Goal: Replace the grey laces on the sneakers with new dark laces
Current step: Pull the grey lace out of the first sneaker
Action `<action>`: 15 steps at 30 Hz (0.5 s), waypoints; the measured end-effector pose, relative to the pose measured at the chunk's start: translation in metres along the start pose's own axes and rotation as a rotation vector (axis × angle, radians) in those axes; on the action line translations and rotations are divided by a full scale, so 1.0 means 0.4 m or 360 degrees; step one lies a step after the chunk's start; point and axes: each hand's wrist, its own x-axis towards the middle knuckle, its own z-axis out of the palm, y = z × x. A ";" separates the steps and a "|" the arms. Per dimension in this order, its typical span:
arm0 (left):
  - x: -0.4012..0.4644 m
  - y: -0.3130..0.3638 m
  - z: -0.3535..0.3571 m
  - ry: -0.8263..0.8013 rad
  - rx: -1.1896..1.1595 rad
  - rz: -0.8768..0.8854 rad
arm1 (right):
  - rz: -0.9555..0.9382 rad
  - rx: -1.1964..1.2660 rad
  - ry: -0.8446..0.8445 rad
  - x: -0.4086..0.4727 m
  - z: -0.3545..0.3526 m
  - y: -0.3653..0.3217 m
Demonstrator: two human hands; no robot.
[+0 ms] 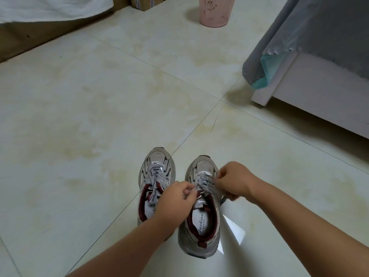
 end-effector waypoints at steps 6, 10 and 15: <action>0.024 0.006 0.001 0.0036 0.0008 0.0067 | 0.0406 -0.0567 -0.0330 -0.038 0.002 0.008; 0.033 0.005 0.005 0.0050 -0.0021 0.0057 | -0.0053 -0.0473 0.0283 -0.012 0.062 0.026; 0.027 0.009 0.017 -0.0088 -0.0066 -0.0034 | -0.0194 -0.0217 0.0152 0.011 0.077 0.035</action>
